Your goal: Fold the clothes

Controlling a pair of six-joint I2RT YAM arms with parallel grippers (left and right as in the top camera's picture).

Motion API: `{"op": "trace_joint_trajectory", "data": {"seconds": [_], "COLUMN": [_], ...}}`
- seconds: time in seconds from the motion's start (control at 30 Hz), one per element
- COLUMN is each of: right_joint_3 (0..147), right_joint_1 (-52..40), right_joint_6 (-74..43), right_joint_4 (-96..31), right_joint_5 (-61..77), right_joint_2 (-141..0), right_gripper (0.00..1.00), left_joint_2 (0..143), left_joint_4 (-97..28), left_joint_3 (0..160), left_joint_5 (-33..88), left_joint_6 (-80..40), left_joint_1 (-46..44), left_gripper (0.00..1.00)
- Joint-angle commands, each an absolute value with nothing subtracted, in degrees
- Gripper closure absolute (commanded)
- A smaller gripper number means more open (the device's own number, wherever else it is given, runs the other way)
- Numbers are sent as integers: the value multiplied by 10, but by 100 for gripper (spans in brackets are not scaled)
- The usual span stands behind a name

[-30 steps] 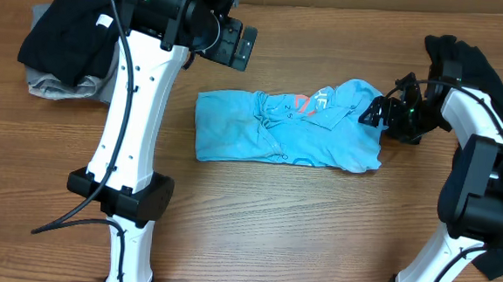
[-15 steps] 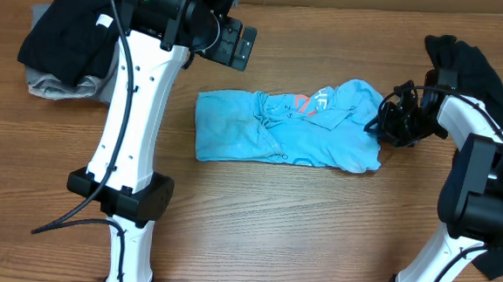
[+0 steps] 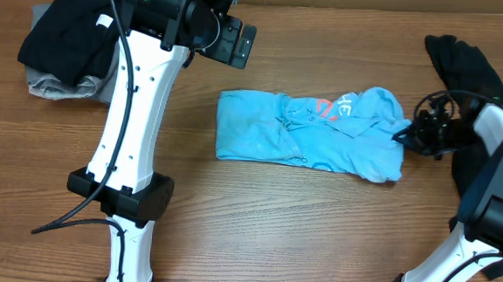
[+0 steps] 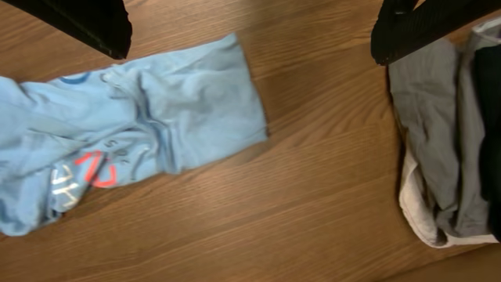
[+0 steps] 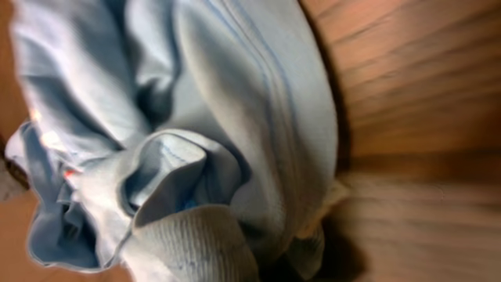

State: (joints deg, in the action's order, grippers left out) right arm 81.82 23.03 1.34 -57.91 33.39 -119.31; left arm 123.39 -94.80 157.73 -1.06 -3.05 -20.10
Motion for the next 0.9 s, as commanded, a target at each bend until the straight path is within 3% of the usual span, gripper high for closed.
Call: {"op": "trace_joint_trajectory", "data": {"seconds": [0.0, 0.43, 0.87], "right_joint_3": [877, 984, 984], "right_joint_1": [246, 189, -96], "right_joint_6": [75, 95, -9], "right_joint_4": [-616, -740, -686], "right_joint_5": [348, 345, 307], "right_joint_2": [-1158, -1097, -1070], "right_gripper": [96, 96, 96], "left_joint_2": [1234, 1234, 1241], "left_joint_4": [-946, -920, -897], "left_joint_3": [1576, 1576, 1576], "left_joint_5": [-36, -96, -89], "left_joint_6": [-38, -52, -73], "left_joint_1": [-198, -172, -31], "left_gripper": [0, 0, 0]}}
